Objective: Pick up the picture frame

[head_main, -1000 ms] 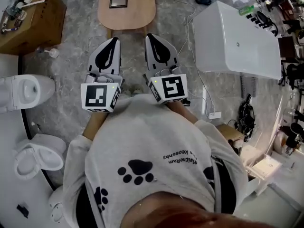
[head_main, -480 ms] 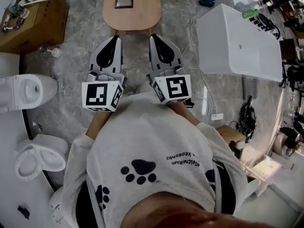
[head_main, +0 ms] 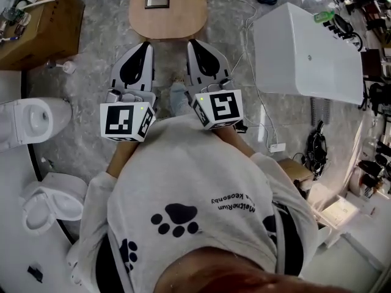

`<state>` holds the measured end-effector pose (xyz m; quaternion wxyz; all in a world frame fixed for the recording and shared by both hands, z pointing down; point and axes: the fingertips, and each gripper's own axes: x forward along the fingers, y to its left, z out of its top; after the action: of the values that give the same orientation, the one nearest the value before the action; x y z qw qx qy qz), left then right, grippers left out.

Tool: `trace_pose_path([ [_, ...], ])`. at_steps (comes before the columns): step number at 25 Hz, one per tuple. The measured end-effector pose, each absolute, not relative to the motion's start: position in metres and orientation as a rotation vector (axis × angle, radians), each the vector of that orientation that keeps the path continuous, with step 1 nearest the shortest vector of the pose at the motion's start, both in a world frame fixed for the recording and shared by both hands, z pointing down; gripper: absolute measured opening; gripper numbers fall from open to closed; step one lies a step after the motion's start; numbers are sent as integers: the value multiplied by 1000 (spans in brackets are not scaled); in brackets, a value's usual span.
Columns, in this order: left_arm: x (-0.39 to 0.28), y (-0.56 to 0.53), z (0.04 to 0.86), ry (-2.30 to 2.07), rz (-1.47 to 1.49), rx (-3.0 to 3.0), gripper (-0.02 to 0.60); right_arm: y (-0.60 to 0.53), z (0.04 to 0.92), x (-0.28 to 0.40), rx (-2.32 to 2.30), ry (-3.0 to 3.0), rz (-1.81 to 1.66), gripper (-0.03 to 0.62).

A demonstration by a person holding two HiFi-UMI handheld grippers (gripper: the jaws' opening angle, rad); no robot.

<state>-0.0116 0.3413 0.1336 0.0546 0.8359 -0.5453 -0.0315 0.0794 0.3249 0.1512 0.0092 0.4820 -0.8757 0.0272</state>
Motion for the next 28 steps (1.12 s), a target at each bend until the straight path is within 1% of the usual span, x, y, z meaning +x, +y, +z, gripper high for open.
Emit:
trace_pose_path([
  [18, -6, 159, 133, -1752, -114, 2470, 8, 124, 154, 94, 1377, -2786, 146, 9],
  [28, -6, 111, 141, -1769, -62, 2447, 8, 72, 166, 94, 1334, -2808, 217, 9],
])
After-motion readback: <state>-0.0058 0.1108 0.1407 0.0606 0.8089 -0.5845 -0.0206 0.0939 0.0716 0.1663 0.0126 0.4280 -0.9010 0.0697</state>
